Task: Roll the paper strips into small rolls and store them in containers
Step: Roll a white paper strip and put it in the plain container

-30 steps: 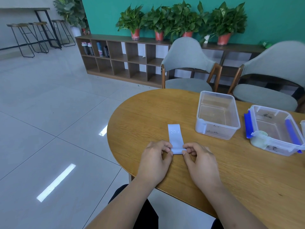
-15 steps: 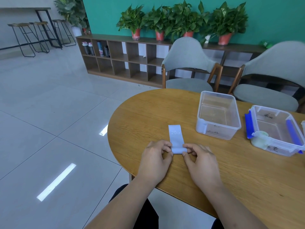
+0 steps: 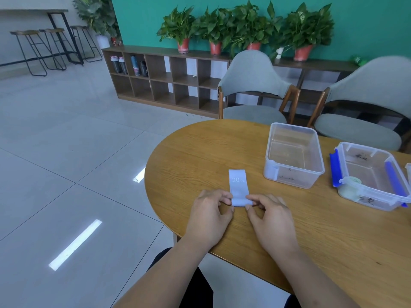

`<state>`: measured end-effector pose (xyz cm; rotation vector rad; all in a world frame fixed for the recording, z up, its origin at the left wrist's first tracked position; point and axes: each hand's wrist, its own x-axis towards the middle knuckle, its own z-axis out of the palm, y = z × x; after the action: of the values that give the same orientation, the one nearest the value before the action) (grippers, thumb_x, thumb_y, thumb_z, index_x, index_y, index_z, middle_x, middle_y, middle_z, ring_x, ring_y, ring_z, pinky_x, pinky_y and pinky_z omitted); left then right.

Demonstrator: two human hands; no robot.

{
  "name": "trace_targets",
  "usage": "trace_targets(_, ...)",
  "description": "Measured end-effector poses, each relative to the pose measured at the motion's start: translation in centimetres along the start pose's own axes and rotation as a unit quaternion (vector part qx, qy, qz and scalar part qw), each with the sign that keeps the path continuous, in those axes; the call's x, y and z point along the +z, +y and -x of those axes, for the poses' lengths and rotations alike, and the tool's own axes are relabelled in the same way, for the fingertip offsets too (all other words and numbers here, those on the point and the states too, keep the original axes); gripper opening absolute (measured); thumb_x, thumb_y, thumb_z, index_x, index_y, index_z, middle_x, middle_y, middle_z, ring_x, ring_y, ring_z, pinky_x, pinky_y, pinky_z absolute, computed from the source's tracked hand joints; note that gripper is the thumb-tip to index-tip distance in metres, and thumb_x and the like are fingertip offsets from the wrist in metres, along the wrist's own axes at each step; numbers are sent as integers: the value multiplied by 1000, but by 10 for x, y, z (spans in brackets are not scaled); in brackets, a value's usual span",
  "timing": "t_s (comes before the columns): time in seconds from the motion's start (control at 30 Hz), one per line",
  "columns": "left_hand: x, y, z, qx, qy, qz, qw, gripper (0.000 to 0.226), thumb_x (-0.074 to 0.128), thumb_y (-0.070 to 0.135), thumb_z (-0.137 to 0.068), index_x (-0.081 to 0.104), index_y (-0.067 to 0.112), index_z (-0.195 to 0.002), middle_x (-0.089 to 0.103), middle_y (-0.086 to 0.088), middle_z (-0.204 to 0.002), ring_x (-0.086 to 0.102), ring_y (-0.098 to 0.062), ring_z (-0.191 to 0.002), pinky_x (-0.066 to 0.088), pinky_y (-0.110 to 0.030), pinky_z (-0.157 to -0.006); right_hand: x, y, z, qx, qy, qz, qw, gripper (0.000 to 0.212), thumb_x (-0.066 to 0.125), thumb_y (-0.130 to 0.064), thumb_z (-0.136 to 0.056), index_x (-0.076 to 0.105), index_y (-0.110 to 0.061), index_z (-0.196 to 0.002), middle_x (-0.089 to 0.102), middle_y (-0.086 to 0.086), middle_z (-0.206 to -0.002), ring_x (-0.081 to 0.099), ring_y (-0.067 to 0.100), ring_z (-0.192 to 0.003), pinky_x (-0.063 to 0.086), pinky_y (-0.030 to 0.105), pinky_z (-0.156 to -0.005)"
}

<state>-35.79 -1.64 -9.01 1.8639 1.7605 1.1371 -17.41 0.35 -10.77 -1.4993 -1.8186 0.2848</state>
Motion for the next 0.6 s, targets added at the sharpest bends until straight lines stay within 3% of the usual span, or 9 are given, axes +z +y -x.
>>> trace_targets(0.17, -1, 1, -1, -7, 5, 14, 1000, 28, 79, 25, -89, 70, 35, -113, 69, 22, -87, 55, -1, -99, 37, -5, -83, -1, -2, 0, 9, 0, -26, 1000, 23, 75, -27, -90, 69, -38, -109, 63, -26, -90, 56, 5, -94, 55, 37, -83)
trace_targets(0.47, 2, -1, 0, 14, 9, -8, 1000, 23, 79, 27, -87, 73, 35, -108, 69, 24, -92, 55, 1, -103, 44, -12, -87, 1, -1, 0, -7, 6, 6, 1000, 25, 80, -26, -87, 76, -33, -111, 65, -21, -95, 55, 11, -94, 54, 36, -82)
trace_targets(0.6, 0, 0, 0, 6, 6, 0, 1000, 27, 80, 25, -88, 72, 36, -111, 69, 24, -92, 55, 1, -102, 39, -5, -84, -2, -1, 0, 2, -2, -16, 1000, 29, 80, -23, -88, 74, -34, -114, 65, -23, -93, 56, 6, -93, 53, 32, -83)
